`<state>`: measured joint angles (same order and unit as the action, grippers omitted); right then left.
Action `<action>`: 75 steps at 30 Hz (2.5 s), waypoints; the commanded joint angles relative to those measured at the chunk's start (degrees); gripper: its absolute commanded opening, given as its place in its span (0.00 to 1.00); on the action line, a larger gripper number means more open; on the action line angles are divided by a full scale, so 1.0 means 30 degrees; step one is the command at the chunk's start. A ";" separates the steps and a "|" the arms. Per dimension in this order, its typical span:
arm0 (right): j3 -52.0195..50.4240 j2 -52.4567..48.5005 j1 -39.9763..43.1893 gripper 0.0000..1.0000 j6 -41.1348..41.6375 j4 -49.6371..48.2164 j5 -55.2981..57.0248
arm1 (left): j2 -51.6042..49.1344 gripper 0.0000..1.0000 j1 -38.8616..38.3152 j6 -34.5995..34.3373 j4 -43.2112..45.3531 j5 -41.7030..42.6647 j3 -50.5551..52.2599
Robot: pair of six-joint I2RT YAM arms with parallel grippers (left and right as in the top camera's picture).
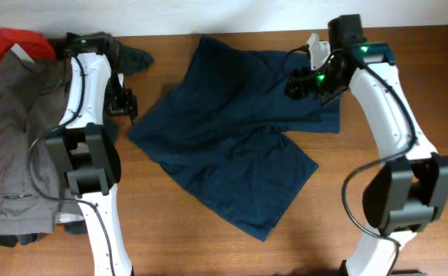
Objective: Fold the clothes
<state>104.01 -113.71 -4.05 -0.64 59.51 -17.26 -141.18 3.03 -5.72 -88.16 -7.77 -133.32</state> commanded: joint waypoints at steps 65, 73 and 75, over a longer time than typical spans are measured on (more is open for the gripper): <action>1.9526 -0.7388 -0.1246 0.99 -0.1515 0.9675 0.3082 | 0.6200 0.75 -0.0364 0.9027 0.5661 0.3548 -0.0867; 2.3569 -0.5297 -0.1814 0.92 0.2135 1.2611 0.0707 | 0.8706 0.75 -0.1625 1.2087 0.4597 0.4459 -0.0867; 2.3205 -0.4401 -0.2302 0.92 0.2579 1.2611 0.1384 | 0.9508 0.75 -0.1800 1.2072 0.3730 0.4466 -0.0867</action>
<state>173.88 -131.20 -8.78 2.55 96.97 -12.60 -118.69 -1.89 26.76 -75.09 3.75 -135.63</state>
